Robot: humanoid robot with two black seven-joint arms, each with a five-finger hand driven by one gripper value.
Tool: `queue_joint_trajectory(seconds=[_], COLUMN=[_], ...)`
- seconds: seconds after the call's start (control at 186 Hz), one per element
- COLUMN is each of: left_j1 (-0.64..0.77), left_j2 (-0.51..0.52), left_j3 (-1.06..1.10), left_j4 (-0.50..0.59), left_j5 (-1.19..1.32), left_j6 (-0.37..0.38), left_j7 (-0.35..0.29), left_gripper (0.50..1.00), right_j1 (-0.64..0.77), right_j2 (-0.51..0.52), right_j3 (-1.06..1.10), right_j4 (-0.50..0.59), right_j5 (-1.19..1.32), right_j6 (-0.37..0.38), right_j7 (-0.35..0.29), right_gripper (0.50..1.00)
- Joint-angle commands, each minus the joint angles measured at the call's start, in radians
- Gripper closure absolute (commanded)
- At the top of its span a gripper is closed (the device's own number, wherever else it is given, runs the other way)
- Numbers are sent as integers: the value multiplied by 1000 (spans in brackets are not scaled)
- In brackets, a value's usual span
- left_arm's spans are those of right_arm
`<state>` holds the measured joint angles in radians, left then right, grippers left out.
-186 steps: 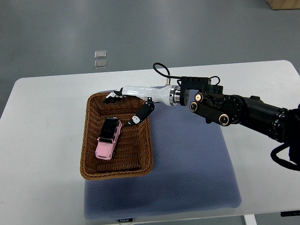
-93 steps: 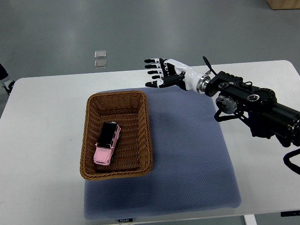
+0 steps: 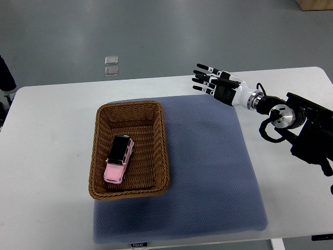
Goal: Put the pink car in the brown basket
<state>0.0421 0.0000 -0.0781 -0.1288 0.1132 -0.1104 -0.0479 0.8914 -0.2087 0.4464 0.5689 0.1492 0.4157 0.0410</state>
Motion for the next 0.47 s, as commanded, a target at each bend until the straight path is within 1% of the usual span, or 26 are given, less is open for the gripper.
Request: queue_joint_trajectory(seconds=[0.0,0.032,0.048,0.07,0.462], left_j1=[1,1,-1,1,1], left_j2=[0,0,0,0,0], left_j3=[0,0,0,1,4], left_j4=[0,0,0,0,-8], left_j5=[-1,0,0,-1,0], left_j6=[0,0,0,0,-2], left_j7=[-1,0,0,0,0], left_gripper=[500,500,500,500,500], right_j1=[-12,-15,-15,-15,-26], right_j2=[3,6,6,6,5], right_j3=[9,12,12,12,12], right_j4=[-1,-1,-1,-1,-7], right_j5=[7,4,3,1,3], right_j6=[-1,0,0,-3,-5], right_j7=[2,7,7,7,10], right_gripper=[601,599,585,581,581])
